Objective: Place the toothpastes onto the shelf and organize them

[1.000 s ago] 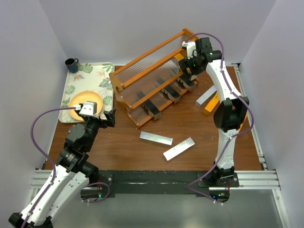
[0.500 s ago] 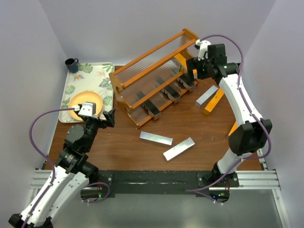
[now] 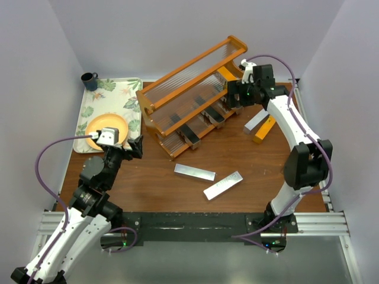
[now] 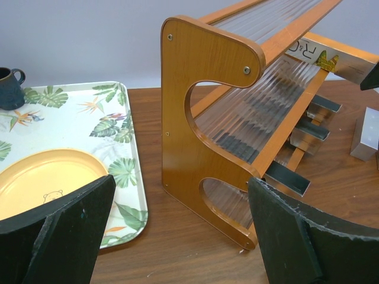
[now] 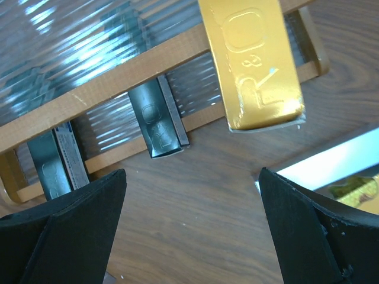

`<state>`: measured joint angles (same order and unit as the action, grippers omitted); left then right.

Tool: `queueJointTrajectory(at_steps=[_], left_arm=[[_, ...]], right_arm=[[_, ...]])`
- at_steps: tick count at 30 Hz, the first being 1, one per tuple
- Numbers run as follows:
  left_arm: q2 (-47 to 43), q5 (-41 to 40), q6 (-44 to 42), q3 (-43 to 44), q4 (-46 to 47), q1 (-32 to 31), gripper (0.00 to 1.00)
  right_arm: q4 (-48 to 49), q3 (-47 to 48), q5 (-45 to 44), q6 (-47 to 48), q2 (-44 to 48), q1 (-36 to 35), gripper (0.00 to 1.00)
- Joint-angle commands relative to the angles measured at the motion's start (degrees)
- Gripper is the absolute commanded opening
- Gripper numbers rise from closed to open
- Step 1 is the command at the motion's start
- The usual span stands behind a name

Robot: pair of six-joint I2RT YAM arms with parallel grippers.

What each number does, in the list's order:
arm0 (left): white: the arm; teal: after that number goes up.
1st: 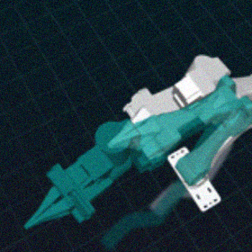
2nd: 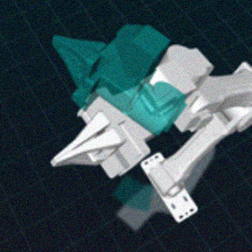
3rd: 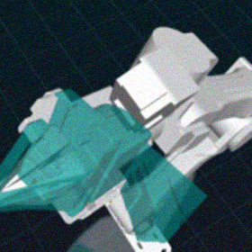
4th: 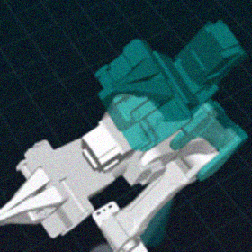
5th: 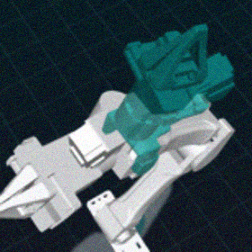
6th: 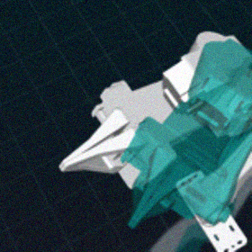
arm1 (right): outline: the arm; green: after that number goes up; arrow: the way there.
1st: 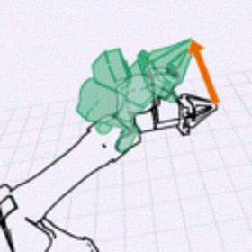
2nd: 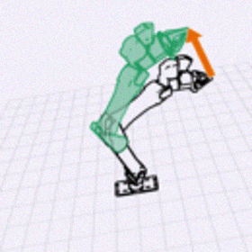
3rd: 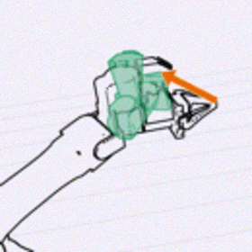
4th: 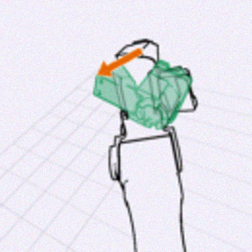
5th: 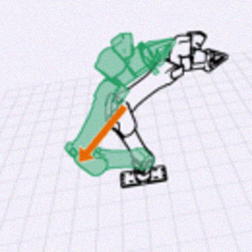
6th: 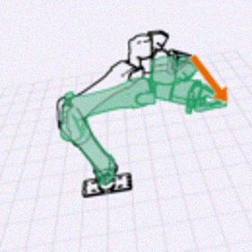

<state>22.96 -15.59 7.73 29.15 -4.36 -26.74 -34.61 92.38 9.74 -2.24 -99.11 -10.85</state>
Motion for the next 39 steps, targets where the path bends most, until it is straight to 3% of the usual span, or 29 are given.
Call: queueJointTrajectory(at_steps=[1, 21, 39], left_arm=[[-0.11, 0.39, -0.87, -0.06, 1.9, 0.29, 1.0], [0.33, 0.39, -1.05, -0.14, 1.99, 0.2, 1.0], [-0.02, 0.65, -1.05, -0.14, 1.99, 0.29, 1.0]], right_arm=[[3.24, 3.68, 2.39, -0.31, -2.14, 0.13, 0.98], [0.25, 12.83, -0.25, 1.89, -8.99, 0.13, 0.98], [-1.25, 9.93, -2.53, 4.88, -4.17, 0.13, 0.98]])
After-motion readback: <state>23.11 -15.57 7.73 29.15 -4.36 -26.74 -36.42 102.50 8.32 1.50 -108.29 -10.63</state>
